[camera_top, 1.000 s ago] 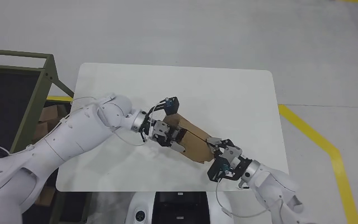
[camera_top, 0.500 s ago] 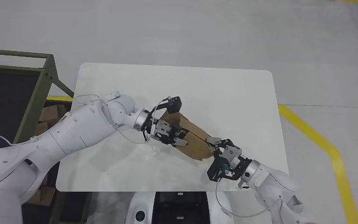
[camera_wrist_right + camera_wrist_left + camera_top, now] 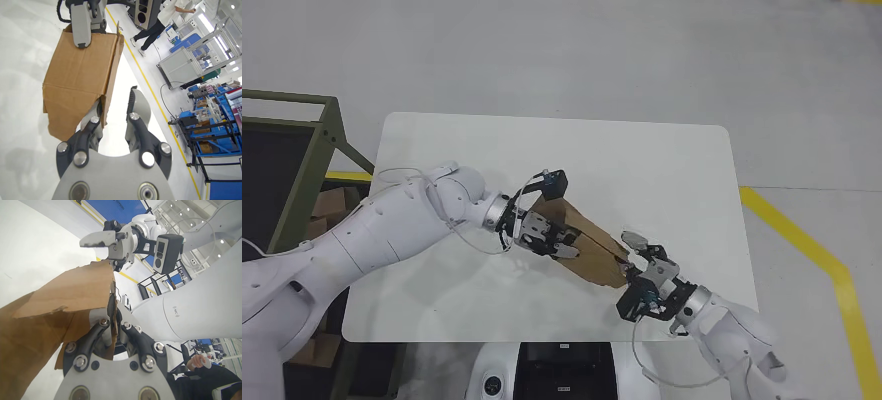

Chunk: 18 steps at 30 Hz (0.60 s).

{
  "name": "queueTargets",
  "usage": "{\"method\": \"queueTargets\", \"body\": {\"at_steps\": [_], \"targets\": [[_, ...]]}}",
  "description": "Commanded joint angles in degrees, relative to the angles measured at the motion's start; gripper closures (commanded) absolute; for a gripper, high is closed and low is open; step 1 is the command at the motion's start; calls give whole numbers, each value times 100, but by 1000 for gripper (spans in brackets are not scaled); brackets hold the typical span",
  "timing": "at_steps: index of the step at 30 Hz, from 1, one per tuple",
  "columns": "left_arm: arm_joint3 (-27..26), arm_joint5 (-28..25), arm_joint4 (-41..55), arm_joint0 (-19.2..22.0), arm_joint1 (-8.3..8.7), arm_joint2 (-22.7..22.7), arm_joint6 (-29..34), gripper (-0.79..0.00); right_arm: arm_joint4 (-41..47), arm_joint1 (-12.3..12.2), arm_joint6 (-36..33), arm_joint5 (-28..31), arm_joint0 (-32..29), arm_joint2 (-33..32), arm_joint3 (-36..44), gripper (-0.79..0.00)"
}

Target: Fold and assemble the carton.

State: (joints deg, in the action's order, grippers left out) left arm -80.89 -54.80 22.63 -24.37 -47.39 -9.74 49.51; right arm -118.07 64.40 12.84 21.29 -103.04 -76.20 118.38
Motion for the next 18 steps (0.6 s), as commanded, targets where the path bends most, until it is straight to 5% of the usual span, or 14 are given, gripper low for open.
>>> {"method": "queueTargets", "body": {"at_steps": [1,11,18], "targets": [[5,-71,0,3,17,0,-72,0,92,-4,32,-154,-87,-80,0,-785],[-191,-320,185,24,214,0,-322,0,908,-76,1372,-582,-727,-854,-108,-785],[-351,-320,510,0,340,0,-321,0,1295,-125,2022,-146,-805,-1104,-299,-785]]}}
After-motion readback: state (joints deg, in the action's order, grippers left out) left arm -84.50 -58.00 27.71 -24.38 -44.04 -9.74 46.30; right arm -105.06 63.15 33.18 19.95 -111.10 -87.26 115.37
